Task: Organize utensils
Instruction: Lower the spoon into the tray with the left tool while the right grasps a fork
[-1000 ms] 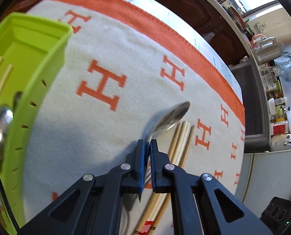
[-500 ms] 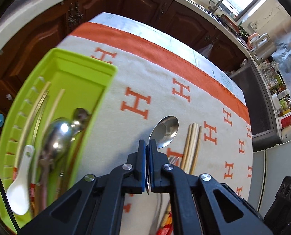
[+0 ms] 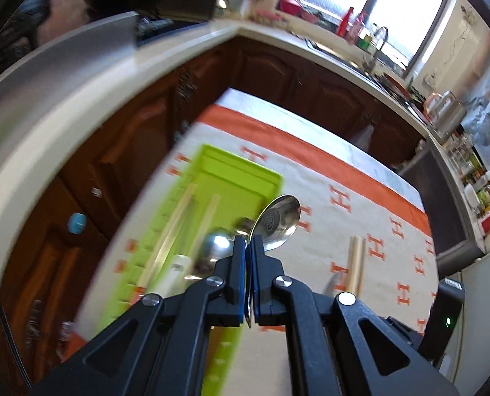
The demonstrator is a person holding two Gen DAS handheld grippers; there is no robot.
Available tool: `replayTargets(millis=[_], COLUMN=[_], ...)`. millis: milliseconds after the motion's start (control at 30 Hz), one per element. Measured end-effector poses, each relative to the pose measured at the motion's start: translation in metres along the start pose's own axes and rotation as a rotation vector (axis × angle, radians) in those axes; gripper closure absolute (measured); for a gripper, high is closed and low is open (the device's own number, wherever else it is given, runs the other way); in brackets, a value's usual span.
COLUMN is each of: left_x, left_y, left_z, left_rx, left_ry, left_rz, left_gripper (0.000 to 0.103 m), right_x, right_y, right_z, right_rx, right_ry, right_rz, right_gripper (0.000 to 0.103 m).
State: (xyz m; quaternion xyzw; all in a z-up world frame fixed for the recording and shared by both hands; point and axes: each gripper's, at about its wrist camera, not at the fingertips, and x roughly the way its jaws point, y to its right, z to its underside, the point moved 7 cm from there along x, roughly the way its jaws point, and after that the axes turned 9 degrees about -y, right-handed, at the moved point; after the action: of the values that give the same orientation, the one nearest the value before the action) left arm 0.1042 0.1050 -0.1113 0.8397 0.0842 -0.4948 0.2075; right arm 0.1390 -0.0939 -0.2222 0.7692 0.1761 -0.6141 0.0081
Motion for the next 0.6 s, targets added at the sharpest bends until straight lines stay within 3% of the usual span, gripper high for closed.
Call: replayTargets(millis=[100,300,533,600], left_x=[-0.01,0.006,0.022,0.02], left_y=[-0.026,-0.069,-0.083,-0.081], left_z=[0.001,0.015,0.03,0.031], left_rx=[-0.009,-0.043,-0.055,-0.047], left_ry=[0.031,0.005,-0.035,-0.033], left_rz=[-0.05,-0.134,-0.131,-0.12], left_gripper=[0.102,0.102,0.101,0.091], right_x=[0.011,0.02,0.01,0.002], right_y=[-0.003,-0.007,-0.011,-0.013], right_z=[-0.003,-0.002,0.001,0.001], right_rx=[-0.014,-0.017,-0.002,0.003], right_ry=[-0.002,-0.002,0.009,0.022], right_rz=[0.049,0.101,0.093,0.076], right_gripper=[0.073,0.099,0.1,0.1])
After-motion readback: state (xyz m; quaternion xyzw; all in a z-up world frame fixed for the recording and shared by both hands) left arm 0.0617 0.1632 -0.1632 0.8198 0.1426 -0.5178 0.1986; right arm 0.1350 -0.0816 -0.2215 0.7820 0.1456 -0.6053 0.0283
